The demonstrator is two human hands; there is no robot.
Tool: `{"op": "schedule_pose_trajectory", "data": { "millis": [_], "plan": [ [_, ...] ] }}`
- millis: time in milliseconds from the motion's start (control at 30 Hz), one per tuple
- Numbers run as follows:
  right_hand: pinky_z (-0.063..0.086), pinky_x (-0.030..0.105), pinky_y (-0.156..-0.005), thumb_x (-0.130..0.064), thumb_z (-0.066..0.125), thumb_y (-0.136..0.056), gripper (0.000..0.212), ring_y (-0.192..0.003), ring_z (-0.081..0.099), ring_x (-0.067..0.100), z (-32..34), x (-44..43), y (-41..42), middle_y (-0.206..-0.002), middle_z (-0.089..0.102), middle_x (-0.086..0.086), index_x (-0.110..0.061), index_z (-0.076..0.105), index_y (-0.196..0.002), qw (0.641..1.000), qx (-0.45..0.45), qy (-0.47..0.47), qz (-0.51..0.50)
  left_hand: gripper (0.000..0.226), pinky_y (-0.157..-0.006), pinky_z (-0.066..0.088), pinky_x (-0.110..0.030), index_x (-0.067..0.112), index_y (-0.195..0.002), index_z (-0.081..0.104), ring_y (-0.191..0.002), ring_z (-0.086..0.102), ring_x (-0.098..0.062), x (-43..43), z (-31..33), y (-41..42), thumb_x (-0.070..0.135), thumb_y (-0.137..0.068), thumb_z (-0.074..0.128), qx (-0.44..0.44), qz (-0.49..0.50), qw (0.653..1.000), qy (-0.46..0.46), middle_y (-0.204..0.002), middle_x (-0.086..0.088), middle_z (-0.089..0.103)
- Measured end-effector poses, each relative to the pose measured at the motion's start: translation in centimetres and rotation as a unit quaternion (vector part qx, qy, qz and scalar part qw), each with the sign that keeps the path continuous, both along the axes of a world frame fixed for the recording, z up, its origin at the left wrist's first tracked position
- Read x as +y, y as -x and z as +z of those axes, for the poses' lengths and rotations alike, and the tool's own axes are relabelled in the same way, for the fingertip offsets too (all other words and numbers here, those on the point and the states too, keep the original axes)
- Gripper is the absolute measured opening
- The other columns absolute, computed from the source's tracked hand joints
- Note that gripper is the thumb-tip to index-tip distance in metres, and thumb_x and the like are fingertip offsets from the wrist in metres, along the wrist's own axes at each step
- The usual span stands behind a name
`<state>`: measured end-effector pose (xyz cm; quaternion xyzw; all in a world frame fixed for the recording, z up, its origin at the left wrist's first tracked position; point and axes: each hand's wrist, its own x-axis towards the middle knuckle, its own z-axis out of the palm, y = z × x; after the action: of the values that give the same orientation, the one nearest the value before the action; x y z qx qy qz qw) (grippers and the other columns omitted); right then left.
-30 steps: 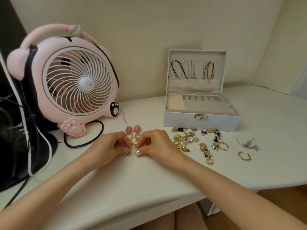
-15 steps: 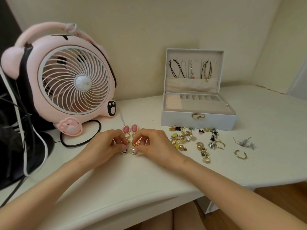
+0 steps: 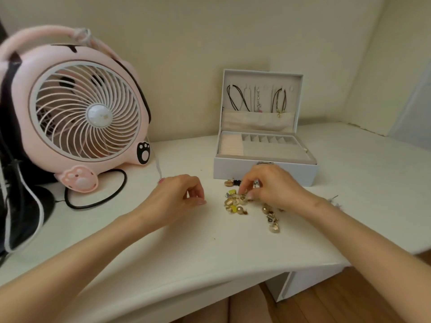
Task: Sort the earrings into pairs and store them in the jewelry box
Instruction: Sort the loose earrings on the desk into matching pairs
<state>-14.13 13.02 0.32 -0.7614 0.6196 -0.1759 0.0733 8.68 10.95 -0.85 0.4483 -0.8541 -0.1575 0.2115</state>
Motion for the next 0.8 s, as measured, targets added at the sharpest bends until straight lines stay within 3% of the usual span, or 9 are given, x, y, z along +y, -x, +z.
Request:
{"op": "schedule_pose_trajectory", "data": {
  "millis": [67, 100, 167, 267, 333, 400, 533, 600, 800],
  "plan": [
    [0.031, 0.018, -0.059, -0.02, 0.075, -0.076, 0.016, -0.067, 0.045, -0.002, -0.2, 0.0, 0.4, -0.086, 0.058, -0.014, -0.031, 0.072, -0.088, 1.0, 0.013, -0.018, 0.002, 0.008, -0.084, 0.041, -0.028, 0.031, -0.078, 0.059, -0.072, 0.05, -0.006, -0.2, -0.2, 1.2, 0.027, -0.083, 0.064, -0.013, -0.004, 1.0, 0.006, -0.083, 0.011, 0.06],
    [0.032, 0.018, -0.059, -0.022, 0.076, -0.075, 0.017, -0.067, 0.046, -0.001, -0.4, 0.0, 0.5, -0.088, 0.06, -0.012, -0.029, 0.072, -0.089, 1.0, 0.018, -0.02, 0.001, 0.007, -0.085, 0.036, -0.015, 0.031, -0.079, 0.059, -0.071, 0.05, -0.004, -0.2, -0.2, 1.6, 0.028, -0.084, 0.063, -0.019, -0.005, 1.0, 0.014, -0.083, 0.013, 0.059],
    [0.035, 0.021, -0.062, -0.024, 0.077, -0.074, 0.016, -0.072, 0.048, 0.002, -1.0, 0.0, 0.5, -0.09, 0.061, -0.009, -0.027, 0.071, -0.089, 1.0, 0.023, -0.019, 0.001, 0.003, -0.07, 0.025, 0.003, 0.028, -0.083, 0.06, -0.069, 0.047, -0.001, -0.1, 0.1, 2.4, 0.027, -0.086, 0.061, -0.028, -0.007, 0.999, 0.027, -0.084, 0.014, 0.056],
    [0.037, 0.024, -0.07, -0.025, 0.076, -0.076, 0.011, -0.085, 0.053, 0.008, -1.5, -0.1, 0.6, -0.091, 0.062, -0.009, -0.025, 0.071, -0.086, 1.0, 0.024, -0.012, -0.002, 0.005, -0.064, 0.023, 0.006, 0.023, -0.089, 0.062, -0.068, 0.045, 0.0, 0.1, 0.5, 3.2, 0.024, -0.089, 0.058, -0.022, -0.017, 0.999, 0.045, -0.08, 0.015, 0.051],
    [0.039, 0.024, -0.071, -0.024, 0.074, -0.077, 0.005, -0.08, 0.054, 0.006, -1.3, -0.2, 0.8, -0.088, 0.065, -0.01, -0.025, 0.07, -0.079, 1.0, -0.004, -0.003, -0.009, 0.005, -0.064, 0.024, 0.007, 0.022, -0.09, 0.062, -0.067, 0.045, 0.0, 0.2, 0.6, 3.5, 0.023, -0.089, 0.057, -0.015, -0.018, 0.998, 0.055, -0.079, 0.016, 0.051],
    [0.043, 0.022, -0.069, -0.019, 0.074, -0.077, 0.007, -0.072, 0.057, 0.004, -0.6, -0.2, 0.9, -0.08, 0.067, -0.01, -0.025, 0.07, -0.074, 0.995, -0.102, -0.007, -0.016, 0.003, -0.064, 0.029, 0.004, 0.022, -0.091, 0.06, -0.069, 0.047, 0.0, 0.2, 0.6, 3.7, 0.022, -0.088, 0.06, 0.01, -0.02, 0.998, 0.058, -0.083, 0.014, 0.054],
    [0.052, 0.02, -0.072, -0.011, 0.076, -0.074, 0.004, -0.071, 0.065, 0.006, 0.9, 0.1, 0.4, -0.073, 0.072, -0.002, -0.014, 0.073, -0.075, 0.951, -0.305, -0.047, 0.025, 0.022, -0.063, 0.043, -0.01, 0.02, -0.102, 0.055, -0.078, 0.058, -0.002, -0.2, 0.4, 4.5, 0.017, -0.083, 0.067, 0.122, -0.083, 0.989, 0.035, -0.091, 0.008, 0.064],
    [0.053, 0.021, -0.072, -0.009, 0.076, -0.074, 0.005, -0.069, 0.065, 0.006, 1.1, 0.0, -0.1, -0.071, 0.071, 0.001, -0.011, 0.072, -0.073, 0.939, -0.34, -0.044, 0.034, 0.022, -0.067, 0.048, -0.014, 0.018, -0.104, 0.057, -0.079, 0.061, -0.002, -0.2, 0.5, 5.0, 0.017, -0.084, 0.067, 0.161, -0.09, 0.983, 0.019, -0.092, 0.007, 0.066],
    [0.042, 0.01, -0.05, -0.008, 0.071, -0.08, 0.005, -0.058, 0.061, -0.003, 1.9, -0.1, 0.1, -0.069, 0.07, -0.002, -0.007, 0.067, -0.083, 0.931, -0.363, -0.016, 0.023, 0.007, -0.064, 0.056, -0.026, 0.013, -0.082, 0.063, -0.068, 0.065, -0.006, -0.3, 1.2, 5.3, 0.019, -0.082, 0.068, 0.228, -0.045, 0.973, -0.003, -0.074, 0.003, 0.069]
  ]
}}
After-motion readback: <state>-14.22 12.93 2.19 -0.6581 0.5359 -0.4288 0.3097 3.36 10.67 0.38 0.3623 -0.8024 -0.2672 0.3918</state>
